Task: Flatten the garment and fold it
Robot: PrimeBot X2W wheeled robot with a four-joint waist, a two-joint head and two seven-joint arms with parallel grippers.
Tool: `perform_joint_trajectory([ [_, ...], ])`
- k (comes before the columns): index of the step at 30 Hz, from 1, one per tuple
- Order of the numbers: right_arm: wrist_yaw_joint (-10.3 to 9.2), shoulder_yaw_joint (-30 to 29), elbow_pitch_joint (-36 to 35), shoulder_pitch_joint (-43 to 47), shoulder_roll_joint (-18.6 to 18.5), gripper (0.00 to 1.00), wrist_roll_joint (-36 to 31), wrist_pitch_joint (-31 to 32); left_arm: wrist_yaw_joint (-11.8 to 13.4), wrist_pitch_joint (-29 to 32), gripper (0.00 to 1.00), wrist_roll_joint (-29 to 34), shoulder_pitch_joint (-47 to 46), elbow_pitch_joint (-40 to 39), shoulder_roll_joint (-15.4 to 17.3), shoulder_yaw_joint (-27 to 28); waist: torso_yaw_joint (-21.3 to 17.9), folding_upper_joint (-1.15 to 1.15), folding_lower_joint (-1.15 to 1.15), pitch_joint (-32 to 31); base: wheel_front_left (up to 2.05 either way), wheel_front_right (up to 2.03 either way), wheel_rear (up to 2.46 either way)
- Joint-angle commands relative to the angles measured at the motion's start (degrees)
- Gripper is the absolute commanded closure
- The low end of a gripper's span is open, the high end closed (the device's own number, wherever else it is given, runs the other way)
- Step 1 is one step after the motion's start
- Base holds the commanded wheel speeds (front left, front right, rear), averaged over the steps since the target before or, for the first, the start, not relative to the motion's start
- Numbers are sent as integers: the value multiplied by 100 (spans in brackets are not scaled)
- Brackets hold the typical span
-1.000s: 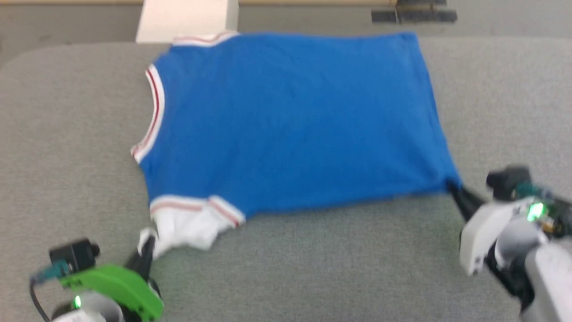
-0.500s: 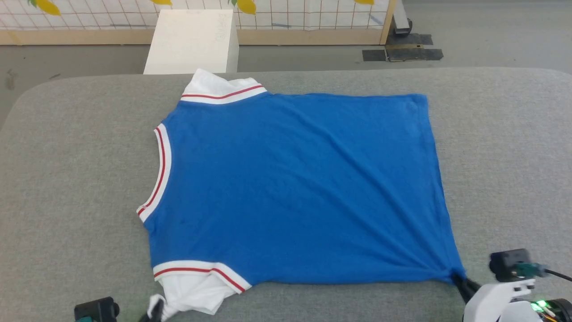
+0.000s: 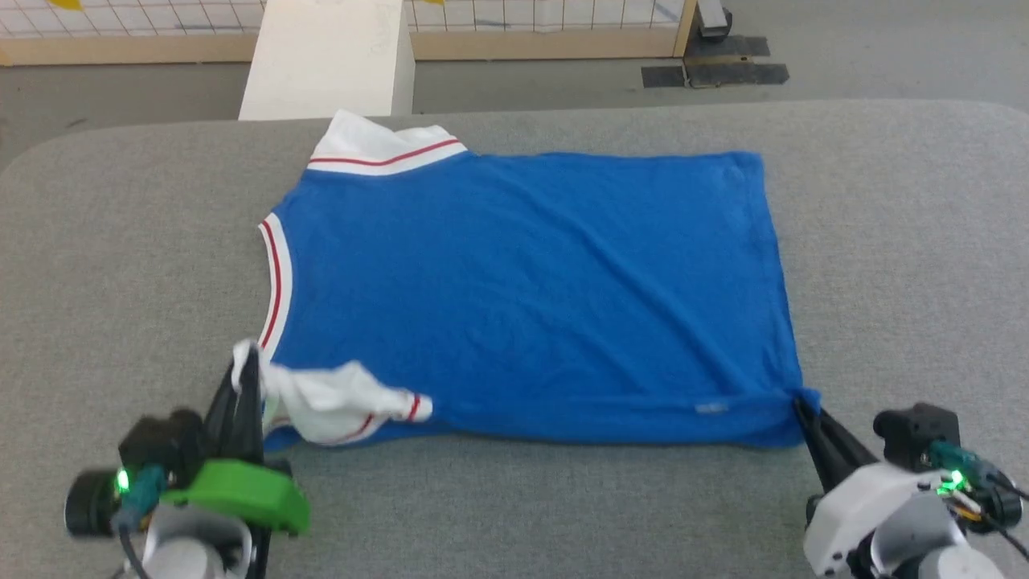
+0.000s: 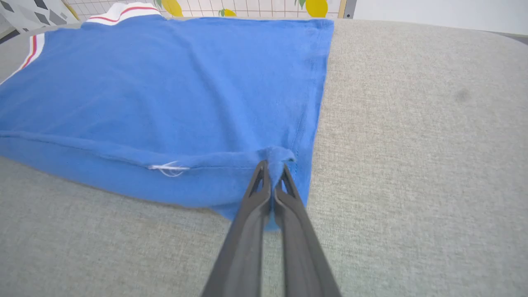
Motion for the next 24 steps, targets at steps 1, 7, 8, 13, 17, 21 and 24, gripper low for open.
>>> perform_joint_trajectory([
  [1, -10, 39, 18, -209, -49, 100, 14, 8, -65, 41, 100, 58, -292, 10, 41, -23, -7, 0, 0, 113, 0, 0, 0],
  [7, -10, 107, 173, -857, -198, 100, 33, 260, -368, 448, 100, 190, -1382, 258, 217, -175, -44, 0, 0, 484, 0, 0, 0],
  [8, -10, 119, 195, -951, -210, 100, 41, 306, -398, 521, 100, 202, -1531, 285, 234, -192, -53, 0, 0, 554, 0, 0, 0],
  [13, -10, 175, 361, -1450, -248, 100, 134, 704, -650, 976, 100, 173, -2360, 599, 348, -259, -108, 0, 0, 964, 0, 0, 0],
  [17, -10, 174, 448, -1796, -267, 100, 166, 1017, -805, 1412, 100, 71, -2831, 923, 408, -294, -153, 0, 0, 1246, 0, 0, 0],
  [21, -10, 117, 556, -2104, -231, 100, 232, 1484, -986, 2044, 100, -156, -3138, 1378, 482, -325, -190, 0, 0, 1475, 0, 0, 0],
  [24, -10, 71, 623, -2289, -193, 100, 303, 1894, -1074, 2645, 100, -366, -3226, 1673, 504, -372, -221, 0, 0, 1579, 0, 0, 0],
])
